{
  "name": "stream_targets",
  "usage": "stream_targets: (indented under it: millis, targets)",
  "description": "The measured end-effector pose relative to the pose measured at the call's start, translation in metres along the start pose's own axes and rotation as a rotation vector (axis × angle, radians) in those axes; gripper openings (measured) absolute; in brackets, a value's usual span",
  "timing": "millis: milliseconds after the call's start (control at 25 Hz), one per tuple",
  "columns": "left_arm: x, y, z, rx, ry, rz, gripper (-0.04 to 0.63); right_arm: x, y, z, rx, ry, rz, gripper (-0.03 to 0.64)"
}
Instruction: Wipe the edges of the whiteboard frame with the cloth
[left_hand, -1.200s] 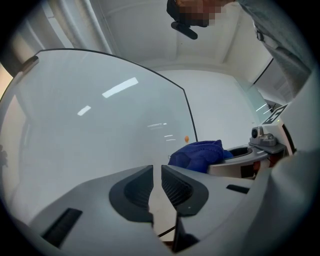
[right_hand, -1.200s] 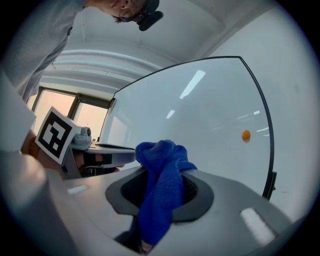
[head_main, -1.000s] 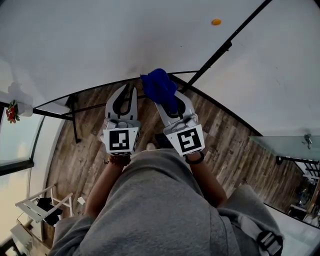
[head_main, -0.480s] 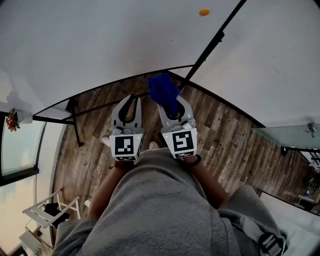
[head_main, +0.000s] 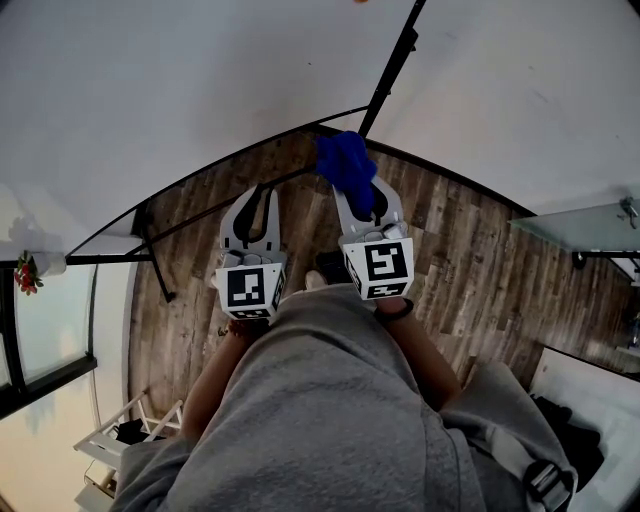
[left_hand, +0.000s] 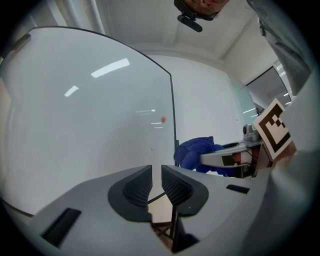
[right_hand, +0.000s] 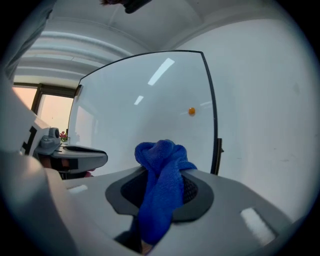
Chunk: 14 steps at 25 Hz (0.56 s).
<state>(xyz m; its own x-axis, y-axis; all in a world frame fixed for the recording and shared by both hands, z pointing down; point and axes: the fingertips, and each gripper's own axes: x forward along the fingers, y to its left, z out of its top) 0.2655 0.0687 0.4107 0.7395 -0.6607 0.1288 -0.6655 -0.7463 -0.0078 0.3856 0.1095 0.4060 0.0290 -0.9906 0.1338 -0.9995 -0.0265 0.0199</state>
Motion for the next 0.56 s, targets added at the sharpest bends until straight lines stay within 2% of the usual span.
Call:
stream_targets:
  millis: [320, 560]
  targets:
    - [0.006, -0.031, -0.013, 0.004, 0.033, -0.099, 0.058, -0.032, -0.054, -0.004, 0.063, -0.014, -0.170, 0.118]
    - [0.011, -0.052, -0.012, 0.002, 0.028, -0.136, 0.058, -0.046, -0.059, -0.012, 0.045, 0.003, -0.161, 0.118]
